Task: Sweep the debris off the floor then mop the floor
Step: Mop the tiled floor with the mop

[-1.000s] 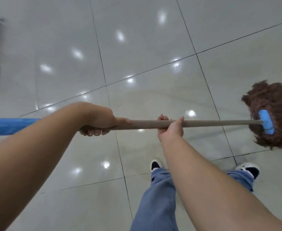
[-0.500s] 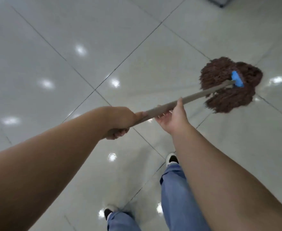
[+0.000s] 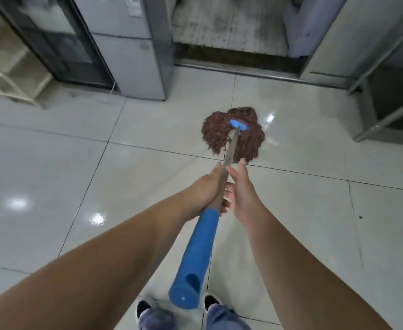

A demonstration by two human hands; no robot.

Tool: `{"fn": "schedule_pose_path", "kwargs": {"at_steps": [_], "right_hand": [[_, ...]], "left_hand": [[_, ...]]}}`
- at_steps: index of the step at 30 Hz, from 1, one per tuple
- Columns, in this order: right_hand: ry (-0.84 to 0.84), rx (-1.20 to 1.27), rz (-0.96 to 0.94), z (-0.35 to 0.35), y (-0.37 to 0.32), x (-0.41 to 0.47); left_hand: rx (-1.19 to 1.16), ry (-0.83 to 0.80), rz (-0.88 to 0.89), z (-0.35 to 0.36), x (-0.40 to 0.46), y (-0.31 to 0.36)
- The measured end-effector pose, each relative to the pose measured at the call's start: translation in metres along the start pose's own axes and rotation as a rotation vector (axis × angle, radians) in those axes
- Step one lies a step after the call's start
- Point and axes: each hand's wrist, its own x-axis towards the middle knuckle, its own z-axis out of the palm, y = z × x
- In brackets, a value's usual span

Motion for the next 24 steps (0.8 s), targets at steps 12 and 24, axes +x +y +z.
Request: {"fn": "schedule_pose_path", "kwargs": {"at_steps": [12,24], "right_hand": [[0.131,0.198,-0.338,0.055,-0.115,-0.076],[0.338,-0.107,-0.672,0.040,-0.216,-0.101]], "left_hand": [[0.163,-0.207,0.391,-0.047,-0.069,0.111],[0.131,-0.328,0.611,-0.026,-0.044,0.219]]}}
